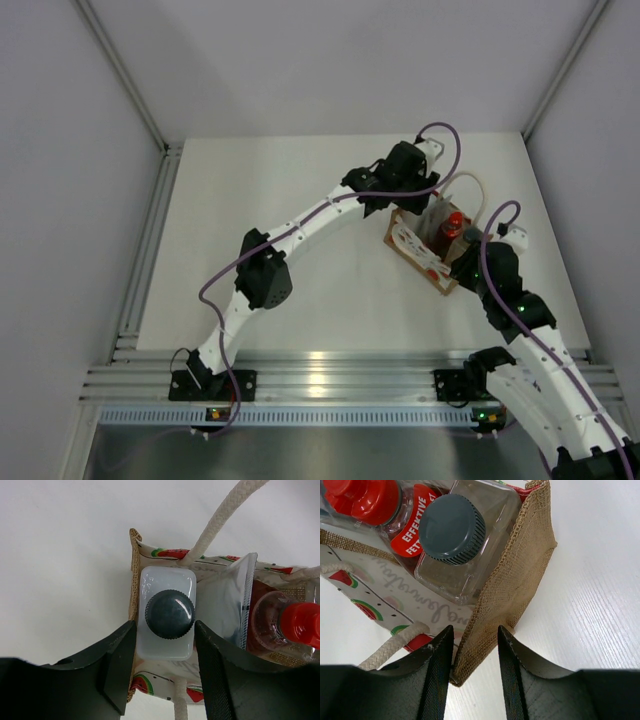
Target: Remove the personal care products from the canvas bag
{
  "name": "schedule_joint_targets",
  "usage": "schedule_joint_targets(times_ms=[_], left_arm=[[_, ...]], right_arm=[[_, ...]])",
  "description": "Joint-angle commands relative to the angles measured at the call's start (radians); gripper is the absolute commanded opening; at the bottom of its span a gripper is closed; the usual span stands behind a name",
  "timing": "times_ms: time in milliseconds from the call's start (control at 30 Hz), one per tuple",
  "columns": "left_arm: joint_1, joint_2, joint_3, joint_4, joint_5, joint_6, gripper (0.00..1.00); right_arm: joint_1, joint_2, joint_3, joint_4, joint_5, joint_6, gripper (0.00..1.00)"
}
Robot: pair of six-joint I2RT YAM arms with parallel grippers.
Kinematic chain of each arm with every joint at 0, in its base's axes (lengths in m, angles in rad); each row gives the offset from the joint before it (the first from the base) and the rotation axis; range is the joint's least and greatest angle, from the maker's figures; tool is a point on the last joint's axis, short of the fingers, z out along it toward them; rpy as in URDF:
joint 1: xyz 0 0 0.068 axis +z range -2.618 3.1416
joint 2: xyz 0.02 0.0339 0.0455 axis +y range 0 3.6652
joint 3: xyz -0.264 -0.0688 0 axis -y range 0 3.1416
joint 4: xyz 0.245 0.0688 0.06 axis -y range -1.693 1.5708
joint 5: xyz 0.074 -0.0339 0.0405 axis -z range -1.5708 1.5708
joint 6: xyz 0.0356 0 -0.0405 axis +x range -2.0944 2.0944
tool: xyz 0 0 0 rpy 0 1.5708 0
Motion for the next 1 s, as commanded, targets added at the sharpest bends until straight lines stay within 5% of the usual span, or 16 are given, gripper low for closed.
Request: schedule_joint_targets(times_ms=[0,767,967], left_arm=[[0.001,0.034,0.045,0.041,0.009,0.003,0.55],[-0.037,0.055,0.028,0.041,-0.091,0.075,0.54],[-0.037,0.070,0.005,0.040,-0.119,0.081,0.64]], right_arm=[[-0.018,-0.014,0.011,-0.023,-0.011,-0.021,0.39],[-0.018,-0.022,0.010,-0.021,-0.015,-0.027,0.40],[-0.018,-0.028,0.011,-0.024,-0.017,-0.028,0.40]])
